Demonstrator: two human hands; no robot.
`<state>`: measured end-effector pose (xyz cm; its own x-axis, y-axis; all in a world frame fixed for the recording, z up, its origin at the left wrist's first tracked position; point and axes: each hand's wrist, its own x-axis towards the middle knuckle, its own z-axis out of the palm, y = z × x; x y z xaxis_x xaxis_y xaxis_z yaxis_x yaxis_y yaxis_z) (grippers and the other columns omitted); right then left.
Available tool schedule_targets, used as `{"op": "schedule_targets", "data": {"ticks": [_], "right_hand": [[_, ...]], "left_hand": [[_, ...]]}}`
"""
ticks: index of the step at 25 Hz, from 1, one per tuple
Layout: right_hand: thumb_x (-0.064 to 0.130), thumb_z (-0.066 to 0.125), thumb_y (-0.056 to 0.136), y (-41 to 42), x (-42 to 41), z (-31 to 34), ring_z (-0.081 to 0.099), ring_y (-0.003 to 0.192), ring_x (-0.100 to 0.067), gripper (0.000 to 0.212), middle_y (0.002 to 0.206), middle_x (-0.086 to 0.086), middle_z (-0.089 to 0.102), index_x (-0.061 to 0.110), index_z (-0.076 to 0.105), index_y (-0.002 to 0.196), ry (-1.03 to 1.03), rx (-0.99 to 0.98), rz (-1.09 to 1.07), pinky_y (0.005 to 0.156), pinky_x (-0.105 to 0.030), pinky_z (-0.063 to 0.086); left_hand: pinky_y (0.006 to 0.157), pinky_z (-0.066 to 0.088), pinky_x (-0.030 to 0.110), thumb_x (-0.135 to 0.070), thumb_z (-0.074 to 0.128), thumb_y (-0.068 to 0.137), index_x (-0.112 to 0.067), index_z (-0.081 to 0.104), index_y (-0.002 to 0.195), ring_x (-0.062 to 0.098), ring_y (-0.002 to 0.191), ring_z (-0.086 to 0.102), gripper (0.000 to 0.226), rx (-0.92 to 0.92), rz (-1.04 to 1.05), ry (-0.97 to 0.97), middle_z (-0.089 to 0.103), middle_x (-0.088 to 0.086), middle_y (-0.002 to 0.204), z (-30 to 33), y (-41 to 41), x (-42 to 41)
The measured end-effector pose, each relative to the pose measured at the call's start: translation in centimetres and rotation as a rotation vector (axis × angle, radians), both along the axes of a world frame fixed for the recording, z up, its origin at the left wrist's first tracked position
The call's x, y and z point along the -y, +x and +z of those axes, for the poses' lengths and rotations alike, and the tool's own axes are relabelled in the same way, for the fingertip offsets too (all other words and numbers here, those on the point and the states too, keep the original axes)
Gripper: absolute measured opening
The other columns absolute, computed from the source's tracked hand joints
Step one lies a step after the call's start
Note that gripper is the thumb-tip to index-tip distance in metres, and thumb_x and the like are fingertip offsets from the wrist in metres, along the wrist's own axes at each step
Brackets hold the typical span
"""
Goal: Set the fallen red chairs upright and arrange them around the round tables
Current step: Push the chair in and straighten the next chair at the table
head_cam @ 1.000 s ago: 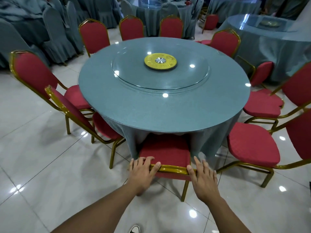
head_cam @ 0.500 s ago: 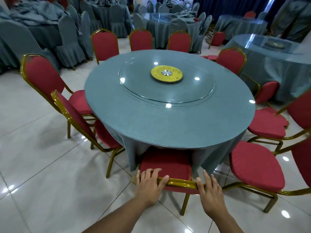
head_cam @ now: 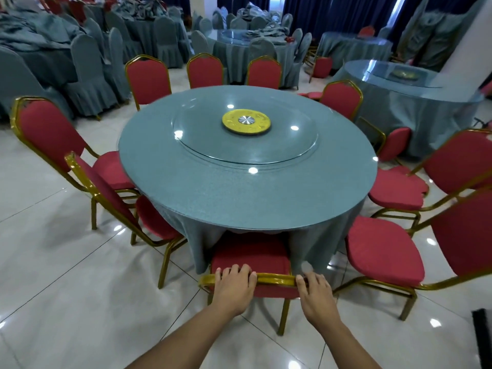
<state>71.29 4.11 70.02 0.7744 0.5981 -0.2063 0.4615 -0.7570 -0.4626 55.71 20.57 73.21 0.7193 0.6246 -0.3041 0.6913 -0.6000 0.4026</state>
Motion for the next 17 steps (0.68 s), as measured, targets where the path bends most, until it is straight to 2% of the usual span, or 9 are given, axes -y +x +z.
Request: {"op": "schedule_targets", "data": {"ticks": [2,5,9,12,14,17], "right_hand": [[0.042,0.039,0.105,0.2,1.1,0.8,0.046,0.126,-0.016,0.033,0.13,0.006,0.05,0.028,0.049,0.134,0.089,-0.026,-0.025,0.105,-0.035,0.042],[0.037,0.046,0.104,1.2,3.7,1.6,0.047,0.115,-0.005,0.036,0.136,0.01,0.05,0.031,0.047,0.139,0.147,-0.089,-0.078,0.101,-0.031,0.045],[0.035,0.052,0.102,4.2,8.4,2.3,0.047,0.128,-0.009,0.04,0.145,0.011,0.046,0.035,0.044,0.141,0.22,-0.098,-0.128,0.107,-0.038,0.046],[0.031,0.055,0.1,8.1,13.9,2.9,0.05,0.126,-0.01,0.04,0.141,0.011,0.05,0.038,0.045,0.138,0.282,-0.102,-0.179,0.104,-0.04,0.049],[0.031,0.056,0.1,11.0,18.2,3.4,0.05,0.124,-0.009,0.039,0.137,0.013,0.052,0.038,0.046,0.136,0.32,-0.091,-0.222,0.099,-0.035,0.049],[0.031,0.055,0.1,15.4,25.0,3.9,0.047,0.114,-0.004,0.037,0.13,0.015,0.051,0.04,0.046,0.134,0.357,-0.011,-0.261,0.09,-0.026,0.042]], "left_hand": [[0.121,0.019,0.049,-0.05,0.025,0.104,-0.03,0.049,0.125,0.022,0.125,0.047,0.037,0.019,-0.063,0.023,0.055,-0.003,0.127,0.9,1.3,1.6],[0.12,0.021,0.047,-0.045,0.035,0.102,-0.031,0.047,0.128,0.02,0.125,0.047,0.032,0.067,-0.122,0.066,0.054,-0.006,0.128,2.2,3.4,4.1],[0.111,0.03,0.039,-0.04,0.044,0.101,-0.032,0.05,0.126,0.017,0.121,0.047,0.027,0.169,-0.195,0.076,0.053,-0.007,0.126,3.8,7.8,8.9],[0.108,0.032,0.037,-0.039,0.046,0.101,-0.033,0.051,0.126,0.015,0.12,0.046,0.026,0.222,-0.227,0.051,0.053,-0.008,0.126,4.2,12.8,14.8],[0.107,0.034,0.036,-0.039,0.046,0.101,-0.034,0.051,0.126,0.014,0.119,0.047,0.026,0.241,-0.256,0.043,0.053,-0.009,0.125,4.0,16.1,19.4],[0.1,0.036,0.034,-0.039,0.045,0.098,-0.037,0.051,0.12,0.014,0.113,0.049,0.023,0.281,-0.299,0.057,0.055,-0.01,0.119,3.6,21.0,26.1]]}}
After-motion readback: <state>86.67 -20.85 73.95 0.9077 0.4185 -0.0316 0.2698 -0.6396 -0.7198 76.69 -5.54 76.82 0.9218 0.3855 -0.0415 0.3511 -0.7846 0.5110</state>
